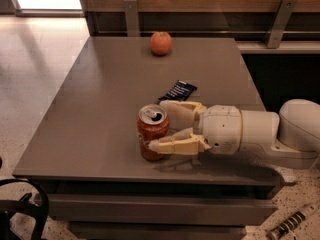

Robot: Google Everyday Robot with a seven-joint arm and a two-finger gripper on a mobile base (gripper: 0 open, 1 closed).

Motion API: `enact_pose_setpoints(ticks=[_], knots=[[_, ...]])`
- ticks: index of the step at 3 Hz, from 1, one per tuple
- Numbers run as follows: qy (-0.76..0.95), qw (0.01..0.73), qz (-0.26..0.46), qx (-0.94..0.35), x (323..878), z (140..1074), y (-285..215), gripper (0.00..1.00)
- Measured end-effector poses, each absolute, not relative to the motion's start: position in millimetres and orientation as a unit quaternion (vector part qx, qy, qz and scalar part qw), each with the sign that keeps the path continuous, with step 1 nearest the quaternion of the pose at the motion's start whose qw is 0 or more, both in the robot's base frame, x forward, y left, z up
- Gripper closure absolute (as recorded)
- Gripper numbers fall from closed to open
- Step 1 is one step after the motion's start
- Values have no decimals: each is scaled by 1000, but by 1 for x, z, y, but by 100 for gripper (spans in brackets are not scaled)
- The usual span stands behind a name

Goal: Move coke can near apple

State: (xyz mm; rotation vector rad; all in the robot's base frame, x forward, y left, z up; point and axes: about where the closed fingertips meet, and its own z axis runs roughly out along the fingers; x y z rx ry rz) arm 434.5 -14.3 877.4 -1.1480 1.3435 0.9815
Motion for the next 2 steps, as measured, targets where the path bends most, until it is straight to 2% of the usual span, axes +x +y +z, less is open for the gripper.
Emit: enact_pose_setpoints(ticks=[2], knots=[[561,530,412,-485,433,879,-10,81]])
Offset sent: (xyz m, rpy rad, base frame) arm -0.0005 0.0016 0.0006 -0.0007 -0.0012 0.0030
